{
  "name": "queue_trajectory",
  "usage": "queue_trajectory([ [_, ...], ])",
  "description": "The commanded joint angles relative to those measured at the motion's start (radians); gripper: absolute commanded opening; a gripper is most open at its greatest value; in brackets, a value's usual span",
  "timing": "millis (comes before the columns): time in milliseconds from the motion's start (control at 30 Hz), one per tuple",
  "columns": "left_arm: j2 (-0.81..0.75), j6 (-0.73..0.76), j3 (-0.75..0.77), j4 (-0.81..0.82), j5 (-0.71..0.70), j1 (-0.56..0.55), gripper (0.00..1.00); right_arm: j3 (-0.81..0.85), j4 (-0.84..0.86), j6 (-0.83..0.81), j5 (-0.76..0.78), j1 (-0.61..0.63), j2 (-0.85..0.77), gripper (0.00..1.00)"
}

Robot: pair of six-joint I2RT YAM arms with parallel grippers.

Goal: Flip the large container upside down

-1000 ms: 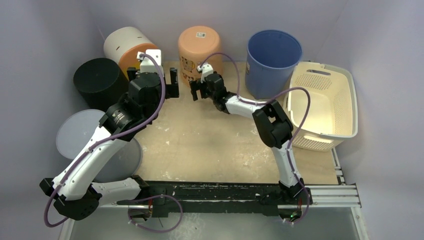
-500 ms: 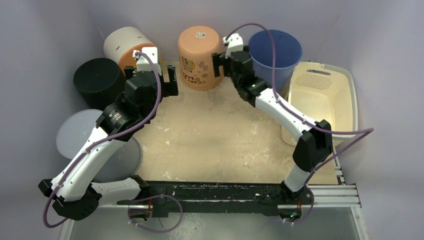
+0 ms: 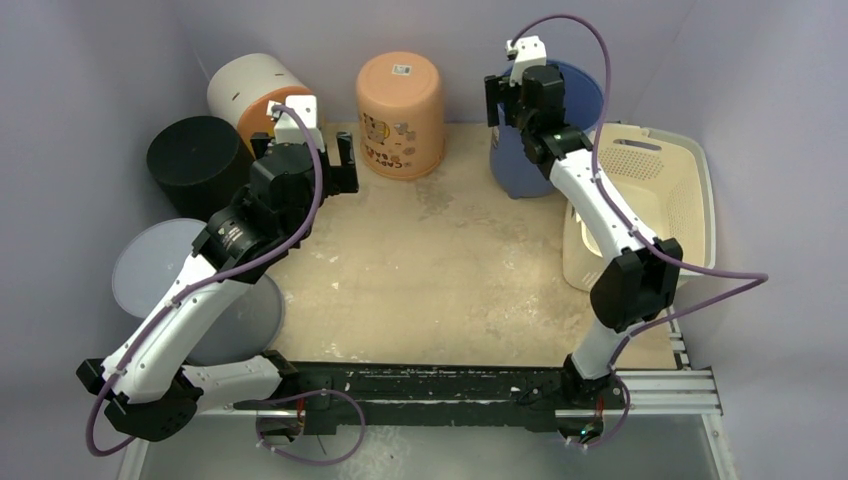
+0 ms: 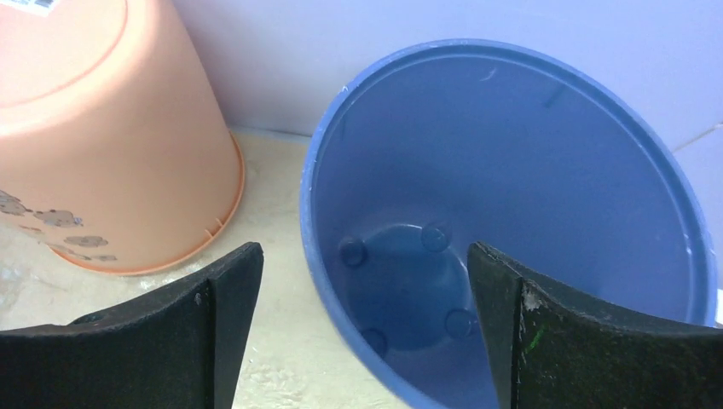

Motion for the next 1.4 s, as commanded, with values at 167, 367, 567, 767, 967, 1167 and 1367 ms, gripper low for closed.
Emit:
queue_trajectory([
  [167, -0.024, -0.030, -0.010, 0.037, 0.004, -0.003, 0.93, 0.086, -0.066, -0.031, -0.229, -0.073, 0.086, 0.80],
  [367, -0.030, -0.035, -0.020, 0.038, 0.003, -0.002, 0.93, 0.048, -0.044, -0.016, -0.275, -0.087, 0.092, 0.57],
  [567, -0.030, -0.035, -0.018, 0.036, 0.000, -0.003, 0.93, 0.030, -0.028, -0.001, -0.271, -0.088, 0.072, 0.12],
  [767, -0.029, -0.035, 0.008, 0.028, 0.000, -0.003, 0.93, 0.031, -0.030, 0.031, -0.300, -0.086, -0.012, 0.00],
  [967, -0.009, -0.032, 0.086, 0.010, -0.003, -0.003, 0.93, 0.003, -0.038, 0.102, -0.461, -0.064, -0.182, 0.00],
  [1167, 0.014, -0.024, 0.184, -0.018, -0.004, -0.003, 0.93, -0.060, -0.057, 0.153, -0.525, 0.052, -0.289, 0.00],
  [1367, 0.036, -0.016, 0.221, -0.028, -0.015, -0.003, 0.93, -0.325, 0.243, 0.361, -0.701, 0.207, -0.360, 0.00],
])
